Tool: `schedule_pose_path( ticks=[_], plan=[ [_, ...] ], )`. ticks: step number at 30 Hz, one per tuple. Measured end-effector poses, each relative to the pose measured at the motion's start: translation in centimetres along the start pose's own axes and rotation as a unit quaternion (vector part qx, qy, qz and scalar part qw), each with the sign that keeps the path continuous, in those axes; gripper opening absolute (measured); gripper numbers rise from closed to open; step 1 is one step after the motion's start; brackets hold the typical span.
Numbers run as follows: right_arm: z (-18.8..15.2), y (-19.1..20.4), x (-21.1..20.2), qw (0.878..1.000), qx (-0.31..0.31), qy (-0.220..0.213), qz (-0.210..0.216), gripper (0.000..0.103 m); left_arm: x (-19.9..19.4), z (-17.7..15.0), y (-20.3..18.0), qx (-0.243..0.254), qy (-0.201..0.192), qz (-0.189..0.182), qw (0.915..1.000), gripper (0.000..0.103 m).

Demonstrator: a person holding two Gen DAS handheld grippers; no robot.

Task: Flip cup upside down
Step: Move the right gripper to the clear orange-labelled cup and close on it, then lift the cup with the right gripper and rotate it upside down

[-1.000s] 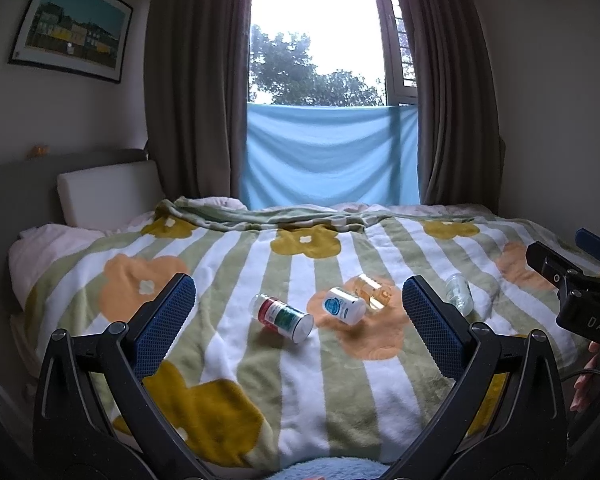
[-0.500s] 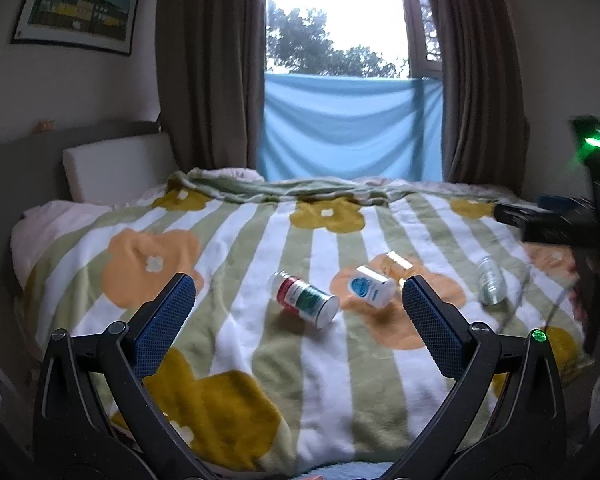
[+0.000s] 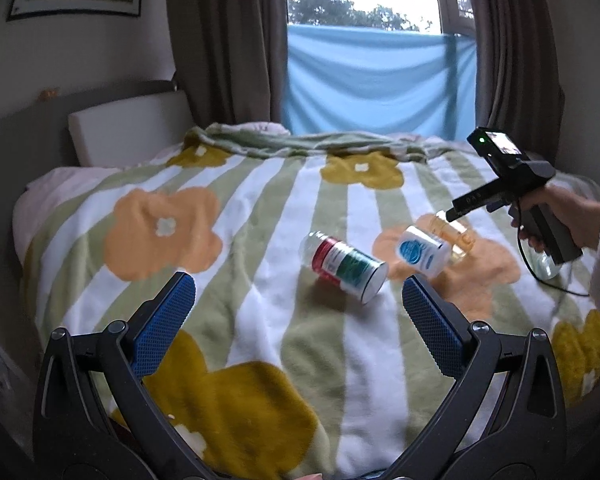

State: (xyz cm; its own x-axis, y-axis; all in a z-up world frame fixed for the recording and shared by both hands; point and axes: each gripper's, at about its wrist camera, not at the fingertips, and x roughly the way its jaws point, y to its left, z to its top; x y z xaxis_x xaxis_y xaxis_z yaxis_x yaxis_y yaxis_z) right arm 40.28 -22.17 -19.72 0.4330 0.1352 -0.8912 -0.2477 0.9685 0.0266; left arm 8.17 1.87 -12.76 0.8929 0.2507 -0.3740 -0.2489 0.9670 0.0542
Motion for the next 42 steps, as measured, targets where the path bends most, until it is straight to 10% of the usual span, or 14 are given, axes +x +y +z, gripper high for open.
schedule_pose_path(
  ticks=[5,15,33,42],
  plan=[
    [1.2,-1.2,3.7,0.997,0.032,0.065,0.012,0.101,1.2,-0.4,0.2,-0.002,0.012,-0.001,0.9999,0.103],
    [1.3,-1.6,5.5,0.991,0.065,0.103,0.059,0.055,1.0,-0.5,-0.1,0.006,0.014,-0.007,0.9999,0.103],
    [-8.2,0.8,-5.9,0.991,0.052,0.054,0.114,0.055,-4.9,0.7,0.0,-0.019,-0.019,-0.038,0.9989,0.103],
    [-12.8,4.7,-3.7,0.988,0.061,0.075,0.117,0.055,-7.4,0.5,0.5,-0.011,-0.022,-0.046,0.9986,0.103]
  ],
)
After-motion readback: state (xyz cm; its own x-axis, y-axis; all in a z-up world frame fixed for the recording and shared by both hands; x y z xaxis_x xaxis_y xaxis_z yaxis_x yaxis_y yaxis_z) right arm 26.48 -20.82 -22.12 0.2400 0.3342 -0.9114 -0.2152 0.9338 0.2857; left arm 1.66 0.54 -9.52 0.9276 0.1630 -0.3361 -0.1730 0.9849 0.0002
